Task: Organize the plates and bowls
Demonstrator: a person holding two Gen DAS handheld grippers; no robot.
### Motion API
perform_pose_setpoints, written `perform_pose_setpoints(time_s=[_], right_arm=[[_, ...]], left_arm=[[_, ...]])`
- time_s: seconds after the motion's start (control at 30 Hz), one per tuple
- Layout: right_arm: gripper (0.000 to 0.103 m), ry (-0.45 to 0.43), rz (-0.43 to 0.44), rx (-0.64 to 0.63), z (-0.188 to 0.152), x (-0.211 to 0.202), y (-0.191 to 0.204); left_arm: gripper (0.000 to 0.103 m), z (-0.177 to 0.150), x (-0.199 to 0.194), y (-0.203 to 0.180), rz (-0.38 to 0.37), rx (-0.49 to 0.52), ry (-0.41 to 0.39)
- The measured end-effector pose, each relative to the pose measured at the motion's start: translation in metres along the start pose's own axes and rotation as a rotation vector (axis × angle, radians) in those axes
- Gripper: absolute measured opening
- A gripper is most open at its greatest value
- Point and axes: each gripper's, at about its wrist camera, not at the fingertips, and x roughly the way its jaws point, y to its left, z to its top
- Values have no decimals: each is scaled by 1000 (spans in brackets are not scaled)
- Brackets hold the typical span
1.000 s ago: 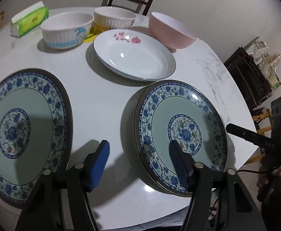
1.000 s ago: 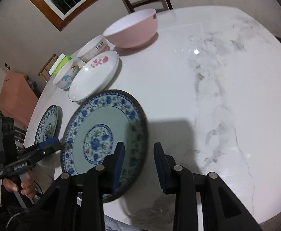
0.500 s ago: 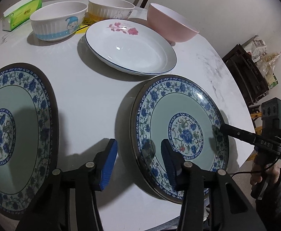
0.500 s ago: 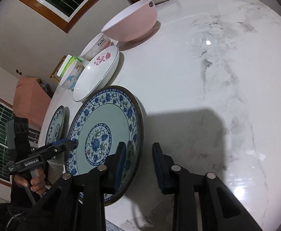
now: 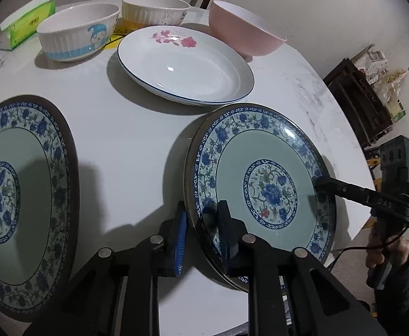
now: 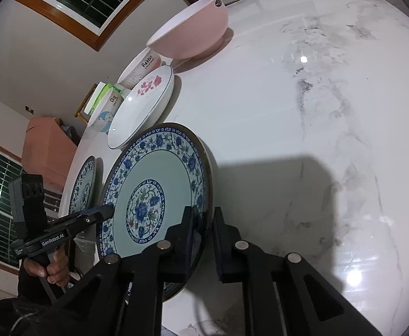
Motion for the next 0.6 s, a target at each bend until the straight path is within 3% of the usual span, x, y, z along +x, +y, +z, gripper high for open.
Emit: perform_pose_setpoints(time_s=[0.6], right_arm=[[13, -6, -7, -51, 1, 2, 53]], left_arm=[[17, -4, -38, 22, 26, -50, -51]])
